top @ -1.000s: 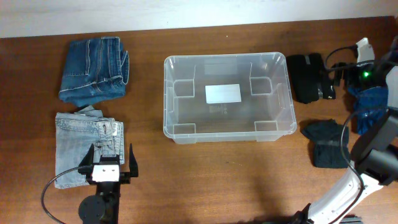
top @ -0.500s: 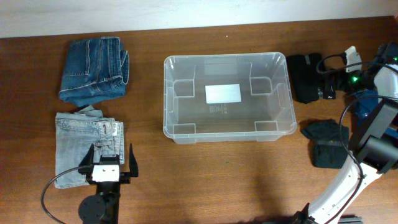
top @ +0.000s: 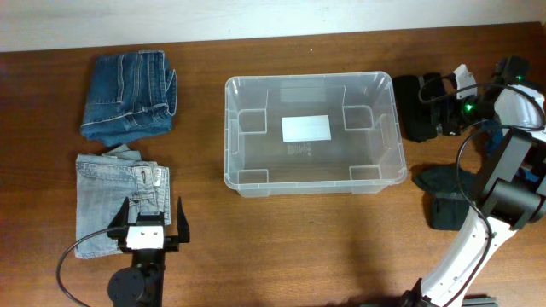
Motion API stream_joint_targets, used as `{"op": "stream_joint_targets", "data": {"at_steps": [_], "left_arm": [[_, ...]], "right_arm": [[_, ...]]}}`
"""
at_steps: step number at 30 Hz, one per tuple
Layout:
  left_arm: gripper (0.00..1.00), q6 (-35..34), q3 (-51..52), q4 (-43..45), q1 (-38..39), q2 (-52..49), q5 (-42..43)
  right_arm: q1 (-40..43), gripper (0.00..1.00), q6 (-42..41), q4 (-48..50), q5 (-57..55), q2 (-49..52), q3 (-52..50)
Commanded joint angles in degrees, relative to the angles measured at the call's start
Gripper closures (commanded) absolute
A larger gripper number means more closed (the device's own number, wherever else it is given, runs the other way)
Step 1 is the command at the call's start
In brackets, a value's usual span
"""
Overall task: Pack container
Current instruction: 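Move the right gripper to the black folded garment at top right, then grasp the black folded garment with the right gripper and lift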
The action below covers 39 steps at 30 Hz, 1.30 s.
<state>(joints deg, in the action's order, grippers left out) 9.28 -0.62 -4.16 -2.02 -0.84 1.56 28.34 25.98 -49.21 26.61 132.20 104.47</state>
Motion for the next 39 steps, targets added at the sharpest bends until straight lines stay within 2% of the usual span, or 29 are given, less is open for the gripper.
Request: {"op": "stream_joint_targets", "data": {"at_steps": [1, 2, 6, 10, 14, 16, 19, 24, 30, 39], "left_arm": [[0.01, 0.7, 0.1, -0.4, -0.2, 0.5, 0.6], [0.01, 0.7, 0.1, -0.4, -0.2, 0.5, 0.6], [0.01, 0.7, 0.1, -0.4, -0.2, 0.5, 0.6], [0.01, 0.7, 0.1, -0.4, -0.2, 0.5, 0.6], [0.01, 0.7, 0.1, -0.4, -0.2, 0.5, 0.6], [0.01, 0.7, 0.1, -0.4, -0.2, 0.5, 0.6], [0.01, 0.7, 0.1, -0.4, -0.2, 0.5, 0.6], [0.01, 0.7, 0.1, -0.4, -0.2, 0.5, 0.6], [0.01, 0.7, 0.1, -0.4, -0.2, 0.5, 0.6], [0.01, 0.7, 0.1, -0.4, -0.2, 0.5, 0.6]], "right_arm": [[-0.3, 0.01, 0.7, -0.5, -2.5, 2.9, 0.7], [-0.3, 0.0, 0.7, -0.7, -2.5, 3.1, 0.7], [-0.2, 0.17, 0.2, -1.0, -2.4, 3.5, 0.7], [-0.1, 0.45, -2.9, -1.0, -2.5, 3.4, 0.9], [0.3, 0.62, -7.6, -2.5, -2.4, 3.0, 2.7], [0.3, 0.71, -8.1, -5.0, -1.4, 2.9, 4.8], [0.3, 0.77, -8.1, -10.4, 0.8, 2.3, 9.4], [0.3, 0.95, -8.1, -20.1, 5.4, 0.5, 19.3], [0.3, 0.96, -8.1, -32.0, 12.9, -1.7, 32.4], [0.2, 0.96, -12.3, -46.6, 16.7, -7.3, 49.0]]}}
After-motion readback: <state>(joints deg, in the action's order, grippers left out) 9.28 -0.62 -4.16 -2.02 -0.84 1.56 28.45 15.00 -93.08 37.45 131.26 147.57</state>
